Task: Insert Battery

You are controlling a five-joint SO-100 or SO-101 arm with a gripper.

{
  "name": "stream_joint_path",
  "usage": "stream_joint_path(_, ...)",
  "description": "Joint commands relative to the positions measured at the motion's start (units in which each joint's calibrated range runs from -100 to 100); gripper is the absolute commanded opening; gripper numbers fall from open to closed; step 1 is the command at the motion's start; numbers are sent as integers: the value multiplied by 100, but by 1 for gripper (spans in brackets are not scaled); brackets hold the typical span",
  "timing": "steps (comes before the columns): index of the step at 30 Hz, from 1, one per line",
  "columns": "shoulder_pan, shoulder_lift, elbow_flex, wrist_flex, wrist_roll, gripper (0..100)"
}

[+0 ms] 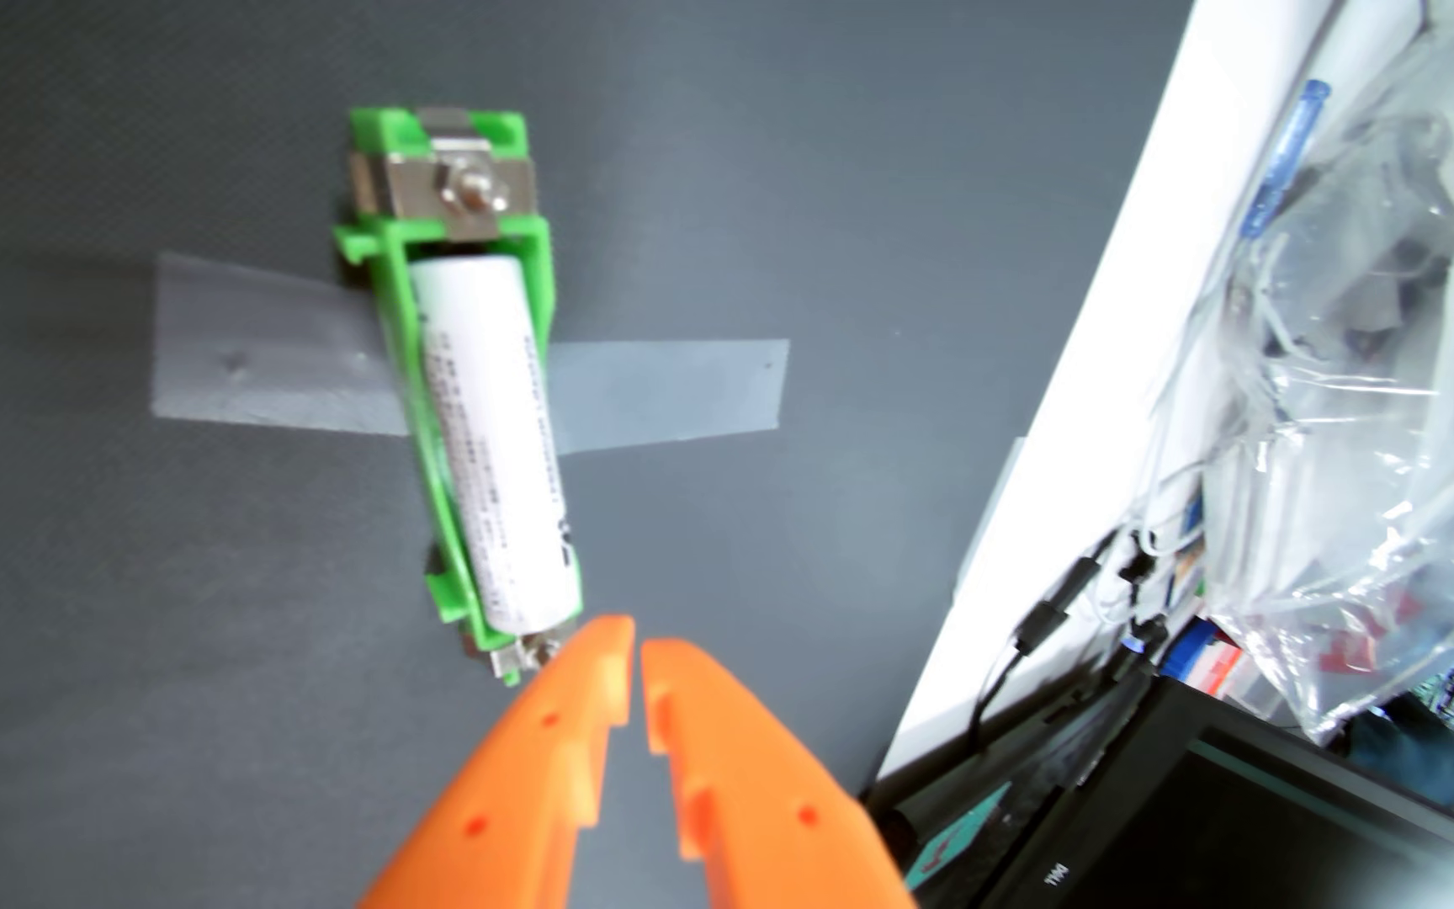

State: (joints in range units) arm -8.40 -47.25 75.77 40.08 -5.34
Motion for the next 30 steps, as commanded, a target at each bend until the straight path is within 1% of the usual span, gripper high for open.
stream_joint_path(1, 37, 336, -197, -63, 14, 2)
stream_joint_path(30, 49, 545, -251, -12, -7, 2)
